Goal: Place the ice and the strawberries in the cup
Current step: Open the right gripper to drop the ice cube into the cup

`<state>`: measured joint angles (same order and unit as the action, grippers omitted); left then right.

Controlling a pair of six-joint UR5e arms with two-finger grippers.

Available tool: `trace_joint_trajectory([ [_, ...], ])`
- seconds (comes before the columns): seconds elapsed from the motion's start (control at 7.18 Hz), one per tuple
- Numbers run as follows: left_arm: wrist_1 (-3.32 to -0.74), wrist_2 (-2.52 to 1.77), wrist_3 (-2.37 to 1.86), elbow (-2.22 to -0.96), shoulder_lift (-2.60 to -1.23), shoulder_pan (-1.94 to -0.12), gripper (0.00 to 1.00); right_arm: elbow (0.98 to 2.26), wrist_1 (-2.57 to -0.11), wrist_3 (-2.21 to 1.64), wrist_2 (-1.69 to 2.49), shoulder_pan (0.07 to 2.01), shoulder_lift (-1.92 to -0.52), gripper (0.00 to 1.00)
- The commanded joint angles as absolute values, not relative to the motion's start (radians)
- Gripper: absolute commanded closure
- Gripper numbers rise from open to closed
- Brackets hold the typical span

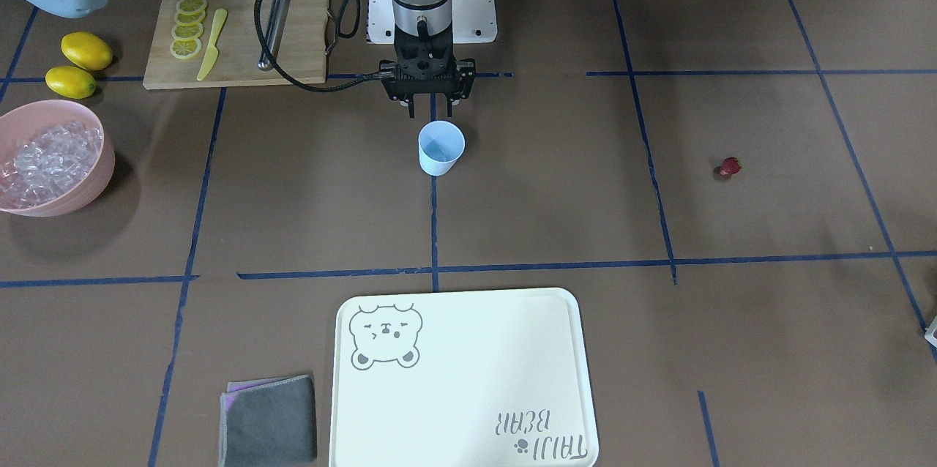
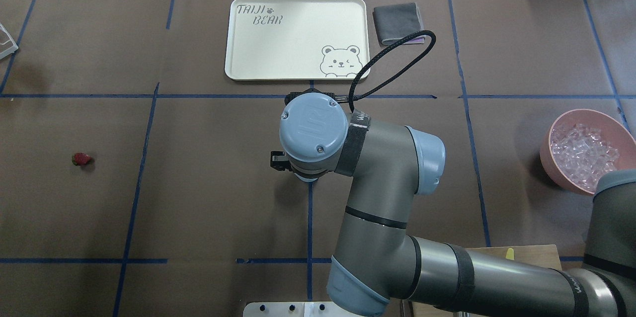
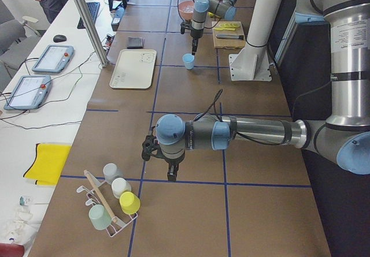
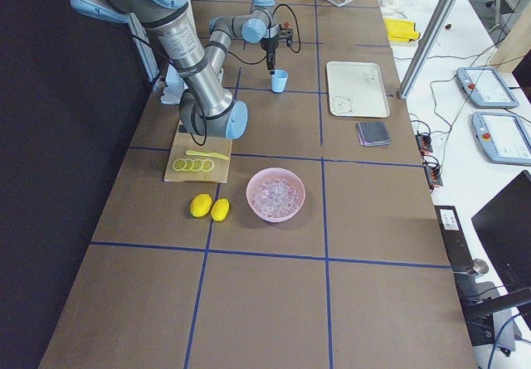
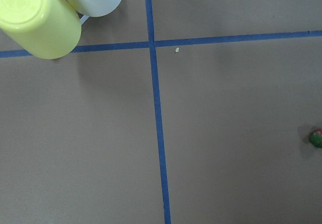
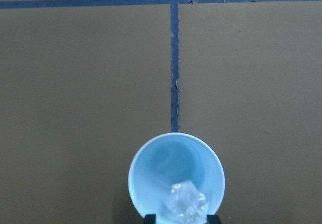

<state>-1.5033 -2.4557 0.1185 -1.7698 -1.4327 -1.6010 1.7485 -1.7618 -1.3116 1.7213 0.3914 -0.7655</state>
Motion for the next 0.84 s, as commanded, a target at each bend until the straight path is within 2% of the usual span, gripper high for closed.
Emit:
trace_joint_trajectory([
  [0.0, -1.503, -2.454, 0.12, -1.77, -1.433, -1.601, 0.0, 1.755, -1.763, -1.307, 1.723, 0.399, -0.765, 0.01],
  [0.42, -1.503, -2.456, 0.12, -1.77, -1.431, -1.601, 0.0, 1.782, -1.764, -1.223, 1.805, 0.506, -0.787, 0.01],
  [0.56, -1.503, -2.456, 0.12, -1.77, -1.431, -1.601, 0.0, 1.81, -1.766, -1.195, 1.845, 0.546, -0.816, 0.01],
  [0.7, -1.503, -2.456, 0.12, -1.77, -1.431, -1.601, 0.0, 1.888, -1.764, -1.102, 1.885, 0.598, -0.901, 0.01],
])
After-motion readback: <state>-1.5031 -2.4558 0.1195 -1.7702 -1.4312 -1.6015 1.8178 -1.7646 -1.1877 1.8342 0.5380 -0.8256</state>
